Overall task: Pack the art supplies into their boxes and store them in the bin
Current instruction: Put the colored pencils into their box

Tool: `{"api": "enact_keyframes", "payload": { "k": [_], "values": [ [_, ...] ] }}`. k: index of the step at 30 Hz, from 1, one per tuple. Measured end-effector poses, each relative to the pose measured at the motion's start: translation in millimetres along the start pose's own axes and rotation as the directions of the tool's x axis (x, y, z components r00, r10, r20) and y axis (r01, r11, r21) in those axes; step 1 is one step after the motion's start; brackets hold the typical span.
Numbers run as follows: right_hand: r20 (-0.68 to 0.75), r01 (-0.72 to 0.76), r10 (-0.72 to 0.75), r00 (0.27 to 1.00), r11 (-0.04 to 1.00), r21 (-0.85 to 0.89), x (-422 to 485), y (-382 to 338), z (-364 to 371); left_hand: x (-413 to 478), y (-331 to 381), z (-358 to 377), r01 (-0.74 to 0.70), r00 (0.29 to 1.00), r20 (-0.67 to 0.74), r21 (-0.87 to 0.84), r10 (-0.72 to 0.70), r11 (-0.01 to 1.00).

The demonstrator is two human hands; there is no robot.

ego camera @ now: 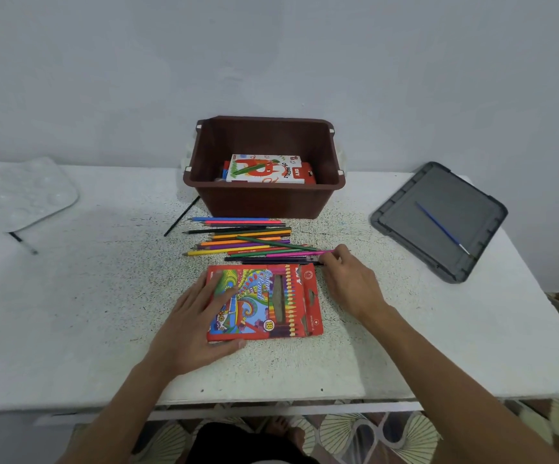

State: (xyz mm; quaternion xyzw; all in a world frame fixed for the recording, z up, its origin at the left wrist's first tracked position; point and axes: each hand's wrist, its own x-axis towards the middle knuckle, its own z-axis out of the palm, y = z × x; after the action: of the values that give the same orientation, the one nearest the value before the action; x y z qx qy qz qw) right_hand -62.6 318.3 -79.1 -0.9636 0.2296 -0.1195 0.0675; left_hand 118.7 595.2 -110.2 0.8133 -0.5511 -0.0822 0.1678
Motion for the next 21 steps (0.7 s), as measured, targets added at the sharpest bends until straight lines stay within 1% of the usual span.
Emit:
{"api": "enact_keyframes", "payload": {
  "k": [2, 8, 10, 13, 16, 18, 21],
  "values": [
    [0.003, 0.026, -0.026, 1.000, 0.999, -0.018, 3, 2, 0, 0, 0, 1, 0.005, 1.000, 0.005, 0.000, -0.005, 1.000],
    [0.092, 0.126, -0.122, 0.988, 0.991, -0.034, 12, 12, -5, -1, -1, 2, 0.008, 1.000, 0.010, 0.006, -0.008, 1.000],
    [0.099, 0.137, -0.133, 0.986, 0.990, -0.032, 13, 11, -8, 0, -1, 2, 0.005, 1.000, 0.011, 0.007, -0.006, 1.000],
    [0.105, 0.122, -0.115, 0.988, 0.991, -0.060, 15, 12, -12, 1, 0, 2, 0.001, 1.000, 0.009, 0.011, -0.001, 1.000],
    [0.085, 0.045, -0.039, 0.996, 0.996, -0.071, 11, 15, -17, 0, 1, 1, 0.003, 1.000, 0.005, 0.003, -0.003, 1.000],
    [0.046, 0.005, -0.002, 0.999, 0.998, -0.063, 7, 20, -23, 0, 2, 0, 0.008, 1.000, 0.003, 0.001, -0.008, 1.000],
    [0.021, 0.024, -0.023, 1.000, 0.998, -0.056, -1, 38, -33, 0, 3, -1, 0.019, 1.000, 0.004, 0.009, -0.019, 1.000]
  ]
}}
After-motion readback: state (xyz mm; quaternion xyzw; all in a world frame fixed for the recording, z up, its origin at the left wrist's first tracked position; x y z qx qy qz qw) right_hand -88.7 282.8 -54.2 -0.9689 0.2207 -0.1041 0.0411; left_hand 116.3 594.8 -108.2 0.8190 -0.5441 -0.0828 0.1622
